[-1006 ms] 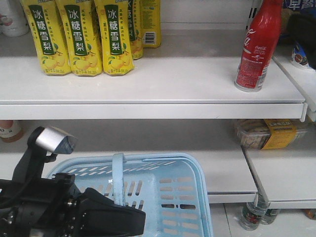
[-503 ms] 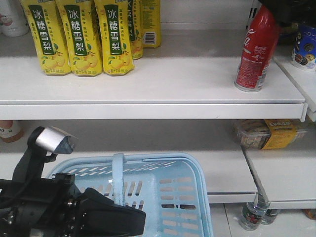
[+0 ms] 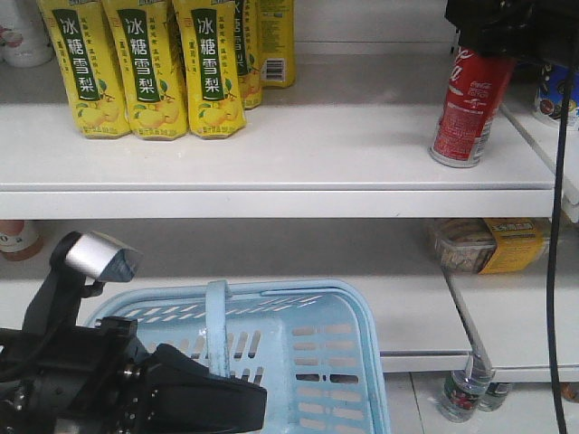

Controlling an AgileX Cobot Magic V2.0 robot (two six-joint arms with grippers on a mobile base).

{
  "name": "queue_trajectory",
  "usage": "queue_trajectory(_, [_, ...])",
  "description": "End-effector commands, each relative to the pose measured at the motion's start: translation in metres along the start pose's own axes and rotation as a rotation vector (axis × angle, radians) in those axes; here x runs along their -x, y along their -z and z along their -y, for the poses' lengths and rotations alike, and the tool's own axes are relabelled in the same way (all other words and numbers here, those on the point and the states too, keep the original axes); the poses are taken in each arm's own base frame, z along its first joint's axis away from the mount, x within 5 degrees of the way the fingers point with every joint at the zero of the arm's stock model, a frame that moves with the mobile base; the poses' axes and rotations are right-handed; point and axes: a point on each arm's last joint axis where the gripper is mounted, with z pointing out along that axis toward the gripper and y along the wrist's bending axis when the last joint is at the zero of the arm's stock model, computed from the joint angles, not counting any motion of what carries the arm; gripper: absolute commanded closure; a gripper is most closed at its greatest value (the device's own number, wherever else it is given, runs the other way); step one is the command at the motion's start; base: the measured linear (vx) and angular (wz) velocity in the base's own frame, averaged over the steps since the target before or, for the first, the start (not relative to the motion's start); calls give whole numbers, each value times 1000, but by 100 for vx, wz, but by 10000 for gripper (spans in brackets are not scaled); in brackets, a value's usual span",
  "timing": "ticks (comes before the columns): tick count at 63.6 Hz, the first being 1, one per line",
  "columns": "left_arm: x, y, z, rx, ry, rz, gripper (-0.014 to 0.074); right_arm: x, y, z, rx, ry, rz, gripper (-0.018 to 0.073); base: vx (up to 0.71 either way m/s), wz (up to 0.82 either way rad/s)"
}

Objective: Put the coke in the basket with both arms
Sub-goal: 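Close the right gripper on the bottle's neck and lift it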

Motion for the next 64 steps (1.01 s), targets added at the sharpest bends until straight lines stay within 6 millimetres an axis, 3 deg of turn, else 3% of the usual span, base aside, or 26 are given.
queue_trajectory(1, [8,2,18,-107,-20,51,603,22,12,-1,-30,7,77,361,0,0])
queue_trajectory(9, [8,2,18,-107,-20,51,603,23,13,-2,-27,10,78,576,0,0])
queue_trajectory(18, [8,2,18,-107,-21,50,603,29,22,-8,11,25,93,568,0,0])
queue_trajectory(34, [8,2,18,-107,-21,50,603,48,60,-31,120,59,103,564,0,0])
queue_trajectory(64, [8,2,18,-107,-21,50,603,53,129,-66,248,100,-71,564,0,0])
